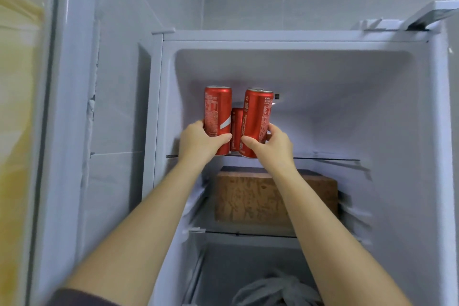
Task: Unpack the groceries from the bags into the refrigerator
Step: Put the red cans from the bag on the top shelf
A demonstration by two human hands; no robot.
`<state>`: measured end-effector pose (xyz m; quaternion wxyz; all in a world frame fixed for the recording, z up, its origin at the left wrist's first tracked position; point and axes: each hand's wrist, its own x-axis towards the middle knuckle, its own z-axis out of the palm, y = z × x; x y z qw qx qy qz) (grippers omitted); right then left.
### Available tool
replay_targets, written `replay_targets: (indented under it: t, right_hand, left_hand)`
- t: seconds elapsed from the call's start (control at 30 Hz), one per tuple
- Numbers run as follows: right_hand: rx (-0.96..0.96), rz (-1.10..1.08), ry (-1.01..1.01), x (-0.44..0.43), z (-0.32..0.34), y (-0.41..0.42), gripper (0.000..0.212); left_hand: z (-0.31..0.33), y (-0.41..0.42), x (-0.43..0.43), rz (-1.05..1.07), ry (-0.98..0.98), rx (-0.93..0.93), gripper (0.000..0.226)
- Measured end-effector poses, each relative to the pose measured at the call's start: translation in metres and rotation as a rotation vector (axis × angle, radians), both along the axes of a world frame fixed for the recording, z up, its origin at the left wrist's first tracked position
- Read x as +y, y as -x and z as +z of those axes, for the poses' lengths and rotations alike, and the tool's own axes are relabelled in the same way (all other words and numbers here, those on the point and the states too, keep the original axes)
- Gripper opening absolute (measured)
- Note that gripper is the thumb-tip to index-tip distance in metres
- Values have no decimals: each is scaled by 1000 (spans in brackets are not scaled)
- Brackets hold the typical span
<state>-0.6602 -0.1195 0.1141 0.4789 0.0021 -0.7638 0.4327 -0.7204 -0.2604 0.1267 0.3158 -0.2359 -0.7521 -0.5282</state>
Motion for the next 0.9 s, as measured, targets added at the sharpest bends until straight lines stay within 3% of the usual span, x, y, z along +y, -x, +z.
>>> replay_targets:
  t: [0.63, 0.8, 0.9]
  right_hand:
    - [-341, -75, -113, 23, 34, 63, 61]
    - [-420, -134, -195, 29, 41, 87, 60]
    - [-451, -190, -250, 32, 44, 102, 57]
  left_hand:
    - [23, 72, 27, -6, 156, -202, 59]
    - [29, 87, 37, -9, 148, -263, 74]
    - [33, 94, 42, 15, 212, -280, 67]
